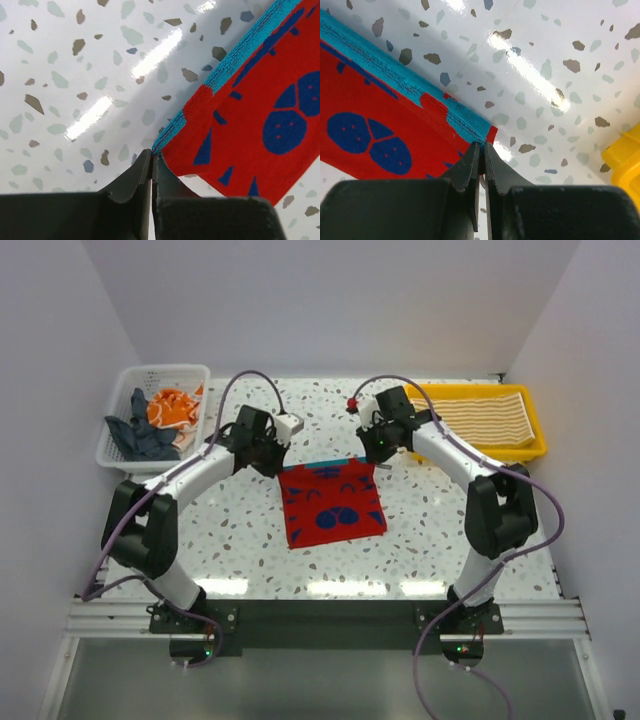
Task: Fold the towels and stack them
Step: Fold the towel
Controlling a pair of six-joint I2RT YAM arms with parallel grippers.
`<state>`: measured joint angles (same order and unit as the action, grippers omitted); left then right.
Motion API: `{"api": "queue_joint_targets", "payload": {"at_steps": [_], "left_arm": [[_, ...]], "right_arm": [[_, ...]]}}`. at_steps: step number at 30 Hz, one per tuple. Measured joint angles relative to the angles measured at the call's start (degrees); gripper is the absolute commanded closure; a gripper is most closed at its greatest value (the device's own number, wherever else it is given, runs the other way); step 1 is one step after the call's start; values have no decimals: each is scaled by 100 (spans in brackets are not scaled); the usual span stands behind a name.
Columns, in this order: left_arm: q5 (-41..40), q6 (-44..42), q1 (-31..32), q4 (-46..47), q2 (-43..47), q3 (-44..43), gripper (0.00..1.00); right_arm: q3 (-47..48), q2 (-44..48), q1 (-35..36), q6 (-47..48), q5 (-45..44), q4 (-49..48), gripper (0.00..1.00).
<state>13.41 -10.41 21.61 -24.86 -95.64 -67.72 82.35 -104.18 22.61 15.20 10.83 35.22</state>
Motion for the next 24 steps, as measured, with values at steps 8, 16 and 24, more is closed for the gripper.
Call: {"api": "queue_joint_targets", "payload": {"at_steps": [8, 16, 24], "left_arm": [[-297, 544, 450, 247, 857, 883, 100], [-531, 887, 789, 291, 1458, 1255, 100], [-382, 1401, 841, 275, 1810, 1766, 100]], "right_arm": [[-695, 787, 52, -267, -94, -166, 100], [-1311, 1283, 177, -409, -238, -236, 100], [-2017, 1659, 317, -848, -133, -350, 100]]}}
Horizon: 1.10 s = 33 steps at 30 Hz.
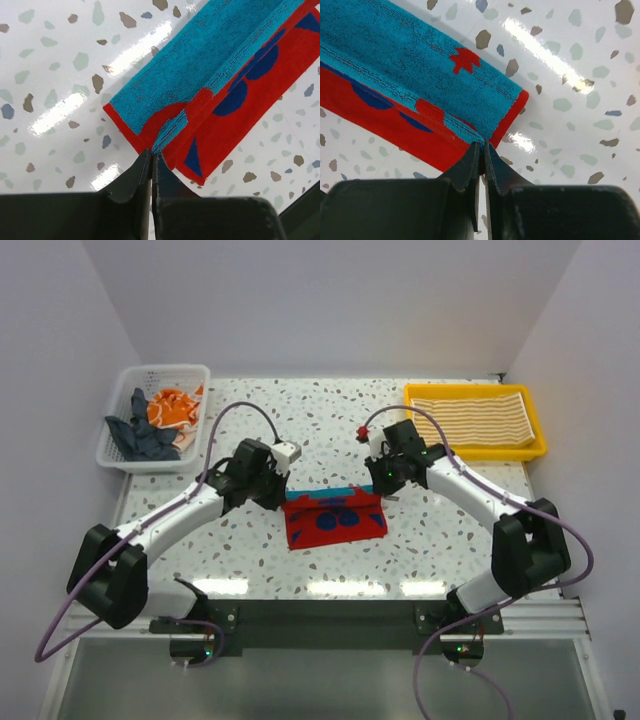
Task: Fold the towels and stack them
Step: Fold the towel
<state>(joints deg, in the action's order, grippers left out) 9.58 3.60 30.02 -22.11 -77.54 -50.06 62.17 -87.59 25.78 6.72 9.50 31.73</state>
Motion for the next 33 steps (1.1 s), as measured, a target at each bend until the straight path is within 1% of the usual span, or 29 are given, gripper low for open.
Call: {"api": "queue_joint_targets", "payload": {"at_steps": [5, 11, 23, 33], "left_arm": [[251, 299, 70, 9, 245, 273, 100], [520, 616, 179, 42, 446, 614, 100], [669, 1036, 243, 94, 435, 874, 100], [719, 1193, 313, 155, 181, 979, 100]], "right_arm": [[-343, 162, 4, -304, 37, -55, 100], [-544, 315, 4, -529, 66, -114, 100], [-809, 529, 4, -892, 179, -190, 100], [-1080, 527, 4, -1193, 216, -297, 100]]}}
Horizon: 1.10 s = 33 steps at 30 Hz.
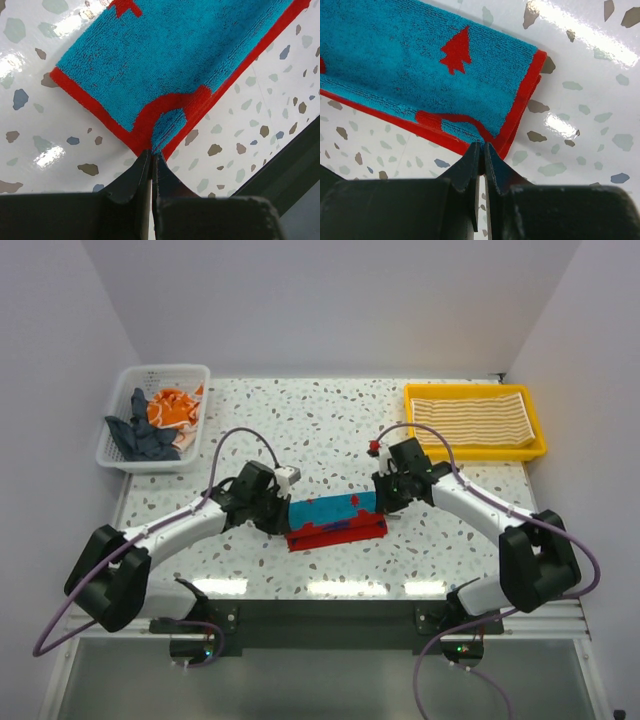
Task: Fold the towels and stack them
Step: Fold the towel
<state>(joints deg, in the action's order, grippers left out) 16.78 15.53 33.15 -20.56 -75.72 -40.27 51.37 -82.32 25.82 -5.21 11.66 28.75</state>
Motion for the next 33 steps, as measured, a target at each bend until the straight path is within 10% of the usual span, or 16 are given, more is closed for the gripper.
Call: {"api": "queue_joint_targets", "payload": {"at_steps": [10, 20, 33], "left_arm": [[133, 131, 76, 164, -136, 229, 90], [219, 398, 269, 63, 199, 354, 41], [280, 1078, 527, 17, 1209, 339, 48]], "right_arm": [[-153, -140, 0, -197, 44, -116, 96], [-313, 149, -44, -289, 136, 0, 73], [-404, 1416, -31, -743, 741, 179, 71]]}}
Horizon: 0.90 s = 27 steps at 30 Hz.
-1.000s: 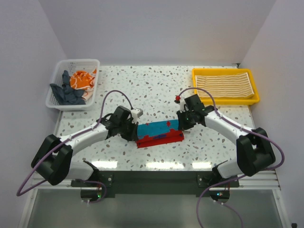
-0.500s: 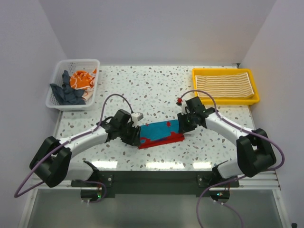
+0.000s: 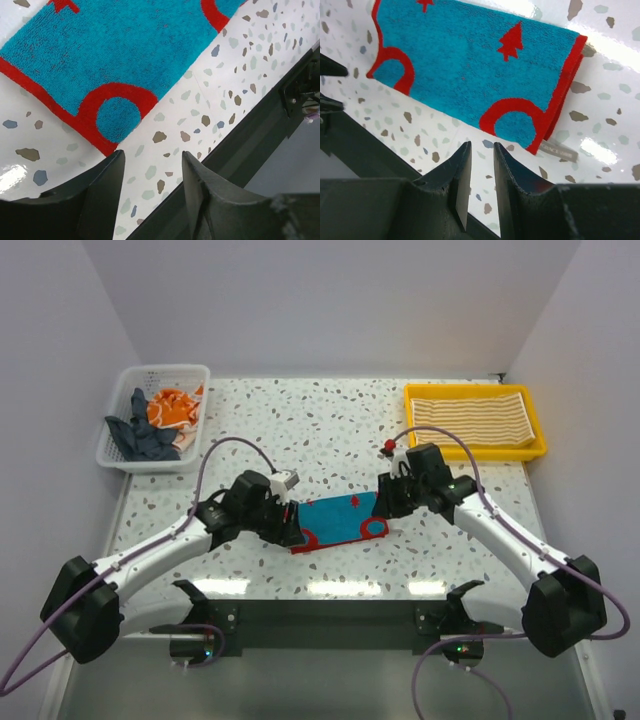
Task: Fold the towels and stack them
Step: Fold the towel
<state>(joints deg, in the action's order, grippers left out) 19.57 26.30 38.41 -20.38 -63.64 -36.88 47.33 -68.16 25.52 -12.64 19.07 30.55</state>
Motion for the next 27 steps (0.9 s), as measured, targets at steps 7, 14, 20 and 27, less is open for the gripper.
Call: {"api": "queue_joint_targets", "payload": {"at_steps": [7, 14, 20, 27], "left_arm": [[-306, 404, 280, 446, -852, -26, 59], [-654, 826, 496, 804, -1421, 267, 69], [-909, 1139, 516, 748, -1314, 476, 69], [-1414, 1217, 516, -92, -638, 160, 56]], "right_arm": [[-249, -570, 50, -529, 79, -660, 72], [-1102, -1139, 50, -1001, -271, -1318, 73], [-1204, -994, 68, -1220, -575, -1451, 69], [-800, -485, 68, -1191, -809, -1106, 64]]}}
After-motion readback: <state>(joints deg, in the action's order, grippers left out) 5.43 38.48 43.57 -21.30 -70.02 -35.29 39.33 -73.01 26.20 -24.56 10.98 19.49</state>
